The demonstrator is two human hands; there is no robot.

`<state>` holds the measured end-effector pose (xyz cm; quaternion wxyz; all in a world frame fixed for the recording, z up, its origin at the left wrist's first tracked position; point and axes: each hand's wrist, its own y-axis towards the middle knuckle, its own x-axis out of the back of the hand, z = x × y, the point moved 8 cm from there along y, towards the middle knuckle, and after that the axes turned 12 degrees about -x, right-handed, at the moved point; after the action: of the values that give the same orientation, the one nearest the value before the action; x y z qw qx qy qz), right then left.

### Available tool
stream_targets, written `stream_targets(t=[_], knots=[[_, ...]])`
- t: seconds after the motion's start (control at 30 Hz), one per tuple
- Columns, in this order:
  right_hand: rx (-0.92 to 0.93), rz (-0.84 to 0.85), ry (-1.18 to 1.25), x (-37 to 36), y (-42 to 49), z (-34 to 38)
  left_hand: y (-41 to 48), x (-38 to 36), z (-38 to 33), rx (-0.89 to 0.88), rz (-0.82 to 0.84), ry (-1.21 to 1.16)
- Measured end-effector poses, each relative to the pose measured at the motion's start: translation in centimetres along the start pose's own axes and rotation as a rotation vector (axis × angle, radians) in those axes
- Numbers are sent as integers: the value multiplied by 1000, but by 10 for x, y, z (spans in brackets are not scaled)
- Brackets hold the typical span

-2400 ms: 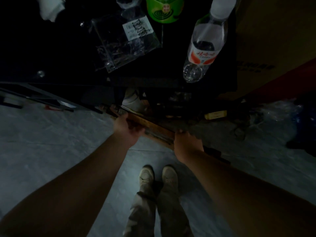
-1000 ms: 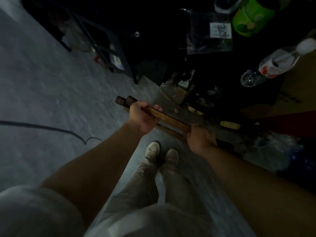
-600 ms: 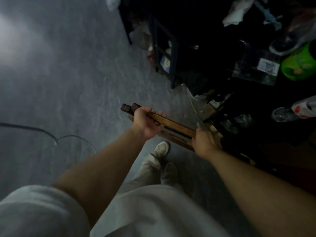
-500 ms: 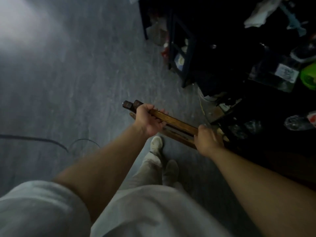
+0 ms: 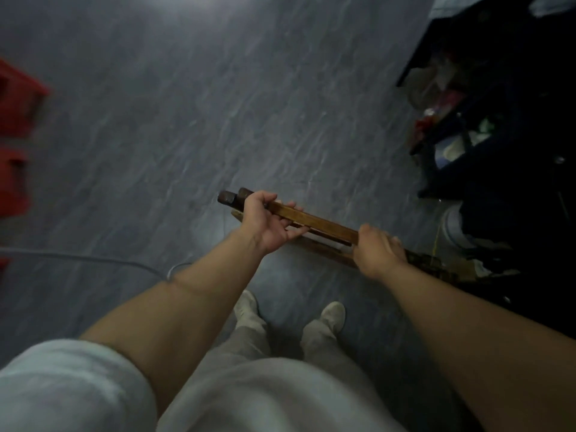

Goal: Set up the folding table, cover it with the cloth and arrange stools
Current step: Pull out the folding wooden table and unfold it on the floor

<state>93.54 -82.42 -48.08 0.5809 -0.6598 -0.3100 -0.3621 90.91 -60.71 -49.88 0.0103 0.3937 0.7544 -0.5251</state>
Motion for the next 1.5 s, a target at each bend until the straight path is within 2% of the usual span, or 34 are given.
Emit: stream_targets(t=[0.3,0.53,0.7,0.97,1.17,1.5], knots=[[180,-3,-155,10,-35,203,3,138,-139,-48,-72,-207],[246,30,-155,9,-41,307,24,194,-222,-130,-43,-238],[292,66,-169,5,-21,365,47,217,-267,-155,-88,-232],[357,88,-148,15,49,447,98,233,-324,-182,-284,-265],[433,98,-202,19,94,502,142,248,-357,-172,-371,-309],[517,7,-284,10,134,578,207,284,-399,-182,-330,-348]])
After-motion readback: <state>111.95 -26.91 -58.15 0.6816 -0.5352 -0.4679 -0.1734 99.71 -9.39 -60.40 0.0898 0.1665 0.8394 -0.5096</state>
